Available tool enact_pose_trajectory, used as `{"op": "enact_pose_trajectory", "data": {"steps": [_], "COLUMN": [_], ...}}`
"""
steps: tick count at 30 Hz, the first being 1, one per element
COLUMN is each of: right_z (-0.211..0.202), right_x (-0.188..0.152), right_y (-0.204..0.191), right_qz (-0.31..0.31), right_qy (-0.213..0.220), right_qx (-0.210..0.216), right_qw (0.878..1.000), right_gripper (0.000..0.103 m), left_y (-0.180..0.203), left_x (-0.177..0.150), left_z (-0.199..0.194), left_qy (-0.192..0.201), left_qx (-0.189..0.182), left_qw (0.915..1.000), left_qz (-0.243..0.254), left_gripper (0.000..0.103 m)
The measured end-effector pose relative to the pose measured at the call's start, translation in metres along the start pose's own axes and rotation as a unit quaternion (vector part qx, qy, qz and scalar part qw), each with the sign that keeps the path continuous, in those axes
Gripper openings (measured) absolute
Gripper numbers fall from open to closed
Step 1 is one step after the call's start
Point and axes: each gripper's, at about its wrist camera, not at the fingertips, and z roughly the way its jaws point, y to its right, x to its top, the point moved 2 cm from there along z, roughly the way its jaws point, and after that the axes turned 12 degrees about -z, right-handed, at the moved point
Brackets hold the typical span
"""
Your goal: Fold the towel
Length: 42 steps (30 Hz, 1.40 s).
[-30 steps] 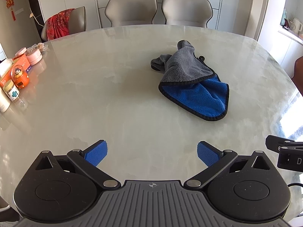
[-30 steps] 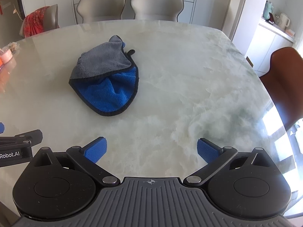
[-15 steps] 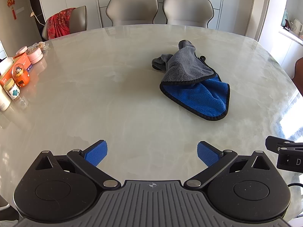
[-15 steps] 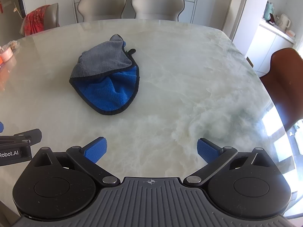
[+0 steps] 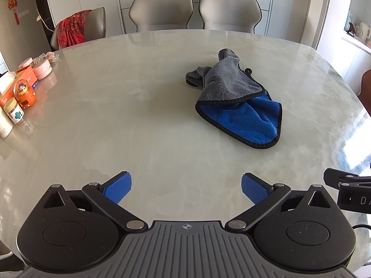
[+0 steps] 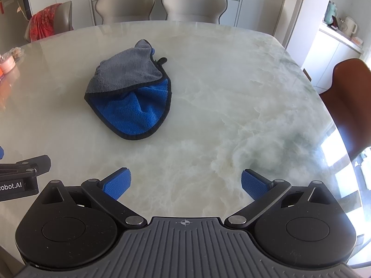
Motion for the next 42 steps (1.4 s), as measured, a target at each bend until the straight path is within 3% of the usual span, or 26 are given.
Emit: {"op": "enact_pose_trajectory", "data": {"steps": [24, 32, 42], "right_z": [0.013, 0.026, 0.031], "right_x": [0.015, 0.030, 0.036], "right_y": [-0.001, 0.005, 0.006], "right_qz": [0.005, 0.022, 0.050], "right_qy": [-0.007, -0.004, 0.020], "right_qx": [0.020, 0.048, 0.085], "right_qw": [1.000, 0.999, 0.995], "right_gripper": [0.103, 0.103, 0.103], "left_y": [-0.001, -0.005, -0.003], "left_x": [0.014, 0.024, 0.044], "left_z": [0.013, 0.024, 0.031], "left_qy": [-0.007, -0.014, 0.004], "left_qx": [0.004, 0.002, -0.035], "left_qw": [0.9999, 0.9998, 0.9983], "left_qz": [0.011, 0.013, 0.047], "left_gripper": [0.103, 0.103, 0.103]}}
